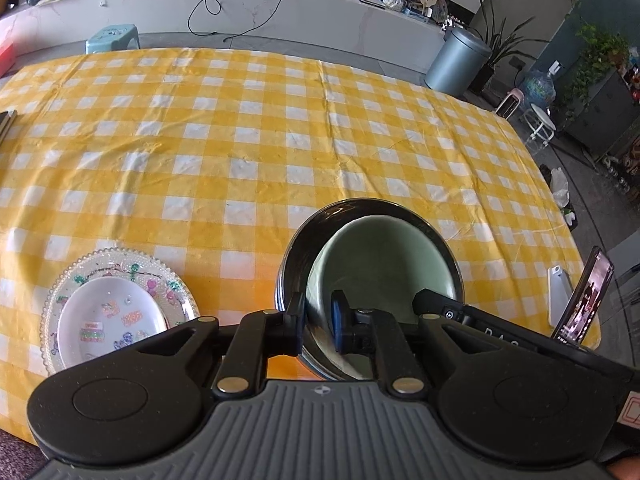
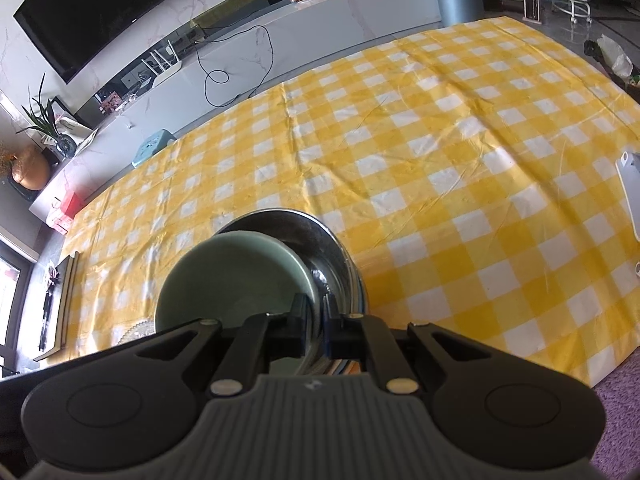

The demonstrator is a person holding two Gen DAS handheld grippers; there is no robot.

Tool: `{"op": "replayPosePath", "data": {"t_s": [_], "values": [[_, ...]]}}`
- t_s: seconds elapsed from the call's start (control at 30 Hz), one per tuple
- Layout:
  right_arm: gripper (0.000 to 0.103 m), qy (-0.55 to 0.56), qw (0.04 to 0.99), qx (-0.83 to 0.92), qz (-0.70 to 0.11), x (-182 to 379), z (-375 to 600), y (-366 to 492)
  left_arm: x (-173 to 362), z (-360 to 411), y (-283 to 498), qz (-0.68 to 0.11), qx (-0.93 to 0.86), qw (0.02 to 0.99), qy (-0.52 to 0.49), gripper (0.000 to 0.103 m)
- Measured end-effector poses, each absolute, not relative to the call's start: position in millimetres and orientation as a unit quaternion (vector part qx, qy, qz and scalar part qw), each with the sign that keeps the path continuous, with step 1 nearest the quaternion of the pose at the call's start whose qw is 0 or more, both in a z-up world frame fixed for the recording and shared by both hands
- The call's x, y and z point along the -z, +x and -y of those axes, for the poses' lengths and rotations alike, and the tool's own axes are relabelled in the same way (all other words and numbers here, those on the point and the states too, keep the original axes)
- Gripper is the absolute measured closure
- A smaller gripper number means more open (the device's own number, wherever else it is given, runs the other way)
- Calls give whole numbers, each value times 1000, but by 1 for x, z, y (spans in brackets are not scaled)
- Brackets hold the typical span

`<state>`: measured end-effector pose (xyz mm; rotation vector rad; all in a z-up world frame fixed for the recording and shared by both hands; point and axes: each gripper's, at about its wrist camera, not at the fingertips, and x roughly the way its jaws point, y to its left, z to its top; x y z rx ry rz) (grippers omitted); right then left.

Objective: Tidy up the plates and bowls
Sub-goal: 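Carry the green bowl over the blue bowl and lower it inside, then open both grippers to release the green bowl in the blue bowl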

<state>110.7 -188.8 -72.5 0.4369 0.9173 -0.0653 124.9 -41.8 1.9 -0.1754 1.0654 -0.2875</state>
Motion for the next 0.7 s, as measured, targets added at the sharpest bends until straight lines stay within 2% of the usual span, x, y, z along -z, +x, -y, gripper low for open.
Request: {"op": "replayPosePath", "data": {"t_s": [0.1, 0.5, 0.63, 0.7], "values": [[98, 195, 878, 41, -435, 72, 188, 111, -3, 38, 125, -503, 138, 848, -100, 83], [92, 205, 880, 29, -427, 69, 187, 109, -20, 24, 124, -472, 137, 861, -129, 81], [78, 208, 887, 24, -412, 62, 187, 105, -24, 20, 121, -469, 144, 859, -144, 72], [75, 211, 892, 20, -399, 57, 188, 102, -26, 18, 118, -464, 146, 862, -145, 66]]}}
